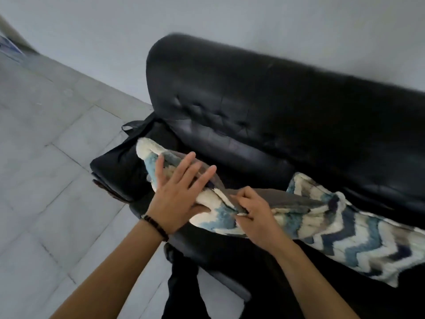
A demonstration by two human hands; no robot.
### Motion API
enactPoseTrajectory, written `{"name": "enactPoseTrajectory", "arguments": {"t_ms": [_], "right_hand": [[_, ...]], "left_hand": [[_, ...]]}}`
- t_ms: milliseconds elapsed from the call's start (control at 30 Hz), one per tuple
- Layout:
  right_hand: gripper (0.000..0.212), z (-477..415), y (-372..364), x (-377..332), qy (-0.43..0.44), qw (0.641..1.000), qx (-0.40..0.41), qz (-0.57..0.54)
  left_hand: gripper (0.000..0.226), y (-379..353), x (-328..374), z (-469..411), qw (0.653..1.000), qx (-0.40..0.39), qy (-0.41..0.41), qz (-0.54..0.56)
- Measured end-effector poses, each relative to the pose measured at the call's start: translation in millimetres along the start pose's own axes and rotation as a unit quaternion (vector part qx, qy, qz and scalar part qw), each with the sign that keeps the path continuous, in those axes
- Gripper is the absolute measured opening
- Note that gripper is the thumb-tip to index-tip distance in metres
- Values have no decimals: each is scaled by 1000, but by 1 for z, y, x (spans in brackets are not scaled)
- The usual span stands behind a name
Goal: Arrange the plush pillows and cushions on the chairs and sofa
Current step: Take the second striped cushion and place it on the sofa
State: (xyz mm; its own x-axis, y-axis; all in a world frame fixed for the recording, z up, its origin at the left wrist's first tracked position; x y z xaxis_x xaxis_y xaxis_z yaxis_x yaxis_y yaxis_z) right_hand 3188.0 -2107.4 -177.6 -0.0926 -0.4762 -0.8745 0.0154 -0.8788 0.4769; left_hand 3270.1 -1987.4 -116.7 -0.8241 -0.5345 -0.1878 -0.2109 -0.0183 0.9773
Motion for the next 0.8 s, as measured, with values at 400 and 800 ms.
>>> {"name": "enactPoseTrajectory", "arguments": {"t_ms": [400, 800], "right_hand": [[67, -130, -127, 215, -334, 923, -42, 187], [73, -177, -159, 331, -415, 793, 30, 445]], "left_hand": [[52, -343, -93, -67, 946, -289, -63, 133], [114, -500, -119, -56, 960, -259, -45, 97]]}}
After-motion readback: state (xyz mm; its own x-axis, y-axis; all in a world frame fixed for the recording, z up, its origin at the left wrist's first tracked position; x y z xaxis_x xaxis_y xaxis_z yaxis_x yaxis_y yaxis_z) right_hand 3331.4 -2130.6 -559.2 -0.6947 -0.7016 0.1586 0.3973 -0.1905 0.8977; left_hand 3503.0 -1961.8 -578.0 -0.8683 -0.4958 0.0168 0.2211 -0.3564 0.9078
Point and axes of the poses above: each hand's wrist, its own z-axis away from the middle knuckle, its own y-axis out of the back of the hand, x = y × z, the point moved 10 cm from there along -z, towards the middle knuckle, and after that the axes turned 7 degrees about -x, right-handed, at the moved point
